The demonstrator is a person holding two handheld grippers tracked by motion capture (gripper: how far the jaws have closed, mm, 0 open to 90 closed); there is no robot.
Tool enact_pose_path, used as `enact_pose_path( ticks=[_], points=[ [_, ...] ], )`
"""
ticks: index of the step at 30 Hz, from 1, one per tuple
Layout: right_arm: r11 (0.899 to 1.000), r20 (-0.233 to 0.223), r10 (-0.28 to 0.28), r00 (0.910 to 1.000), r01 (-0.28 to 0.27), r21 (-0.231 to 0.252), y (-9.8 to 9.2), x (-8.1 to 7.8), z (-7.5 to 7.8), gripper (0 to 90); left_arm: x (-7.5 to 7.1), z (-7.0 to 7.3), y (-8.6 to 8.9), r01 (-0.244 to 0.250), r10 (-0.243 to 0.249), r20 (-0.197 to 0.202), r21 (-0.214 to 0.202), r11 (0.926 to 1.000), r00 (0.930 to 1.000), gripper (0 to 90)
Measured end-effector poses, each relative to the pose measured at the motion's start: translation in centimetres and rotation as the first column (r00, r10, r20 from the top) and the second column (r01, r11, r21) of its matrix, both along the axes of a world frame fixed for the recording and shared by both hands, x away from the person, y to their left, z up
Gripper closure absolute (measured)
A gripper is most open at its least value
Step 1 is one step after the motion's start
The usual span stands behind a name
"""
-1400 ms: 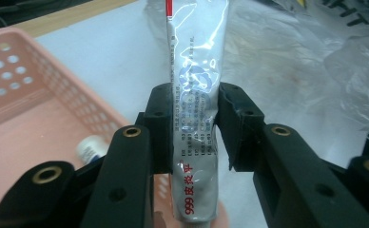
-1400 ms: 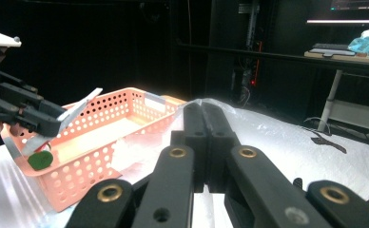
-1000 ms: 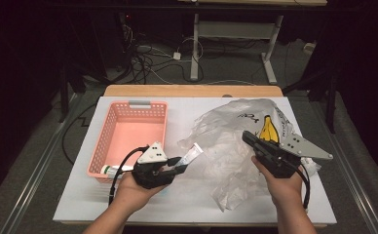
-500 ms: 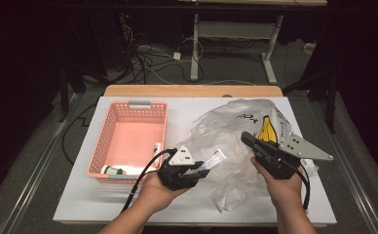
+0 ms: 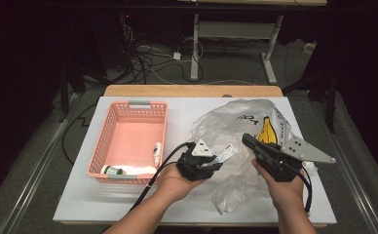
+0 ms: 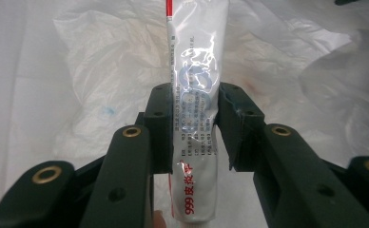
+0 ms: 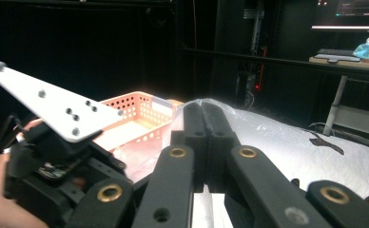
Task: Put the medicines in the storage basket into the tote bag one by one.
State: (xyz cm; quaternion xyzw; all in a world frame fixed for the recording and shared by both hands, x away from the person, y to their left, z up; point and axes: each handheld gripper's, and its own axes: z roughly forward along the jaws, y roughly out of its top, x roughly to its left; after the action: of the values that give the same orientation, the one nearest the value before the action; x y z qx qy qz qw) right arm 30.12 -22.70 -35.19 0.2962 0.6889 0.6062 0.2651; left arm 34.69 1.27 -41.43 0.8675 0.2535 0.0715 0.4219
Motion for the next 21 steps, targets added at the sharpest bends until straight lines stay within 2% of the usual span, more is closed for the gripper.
enact_pose_path(
  ticks=[4,5,6,9,10,11,14,17,21],
  points=[
    [1.0,0.007,-0.006,1.0,0.006,0.002,-0.2,0.0,-0.1,90.0,0.7,-0.3,-1.2,0.004,-0.004,0.015,0.011,0.9999,0.9999,66.2],
    [1.0,-0.008,-0.011,0.9999,0.011,0.008,-0.3,-0.1,-0.1,90.0,0.8,-0.4,-1.5,0.002,-0.002,0.018,0.007,1.0,0.9998,66.2],
    [1.0,0.0,-0.01,0.9999,0.01,0.002,-0.4,0.0,-0.2,90.0,1.0,-0.5,-1.8,0.001,-0.002,0.022,0.004,1.0,0.9997,66.2],
    [1.0,-0.015,-0.016,0.9998,0.016,0.01,-0.5,0.0,-0.4,90.0,1.7,-0.9,-2.6,-0.011,0.012,0.033,-0.011,0.9999,0.9994,66.2],
    [1.0,-0.009,-0.016,0.9998,0.016,0.003,-0.6,0.1,-0.5,90.0,1.9,-1.1,-2.9,-0.019,0.019,0.031,-0.013,0.9997,0.9993,66.2],
    [1.0,-0.022,-0.019,0.9996,0.02,0.014,-0.6,0.1,-0.5,90.0,2.3,-1.4,-3.2,-0.019,0.02,0.025,-0.019,0.9996,0.9995,66.2],
    [1.0,-0.024,-0.021,0.9995,0.021,0.007,-0.6,0.1,-0.7,90.0,2.9,-2.2,-3.9,-0.02,0.02,0.033,-0.003,0.9998,0.9993,66.1],
    [1.0,-0.025,-0.025,0.9994,0.025,0.006,-0.8,0.3,-0.8,90.0,3.5,-3.1,-4.4,-0.027,0.027,0.023,0.008,0.9996,0.9994,66.1],
    [0.999,-0.037,-0.032,0.9988,0.032,0.002,-0.9,0.5,-1.1,90.0,4.0,-4.0,-5.0,-0.037,0.037,0.018,0.007,0.9993,0.9992,66.0]
  ],
)
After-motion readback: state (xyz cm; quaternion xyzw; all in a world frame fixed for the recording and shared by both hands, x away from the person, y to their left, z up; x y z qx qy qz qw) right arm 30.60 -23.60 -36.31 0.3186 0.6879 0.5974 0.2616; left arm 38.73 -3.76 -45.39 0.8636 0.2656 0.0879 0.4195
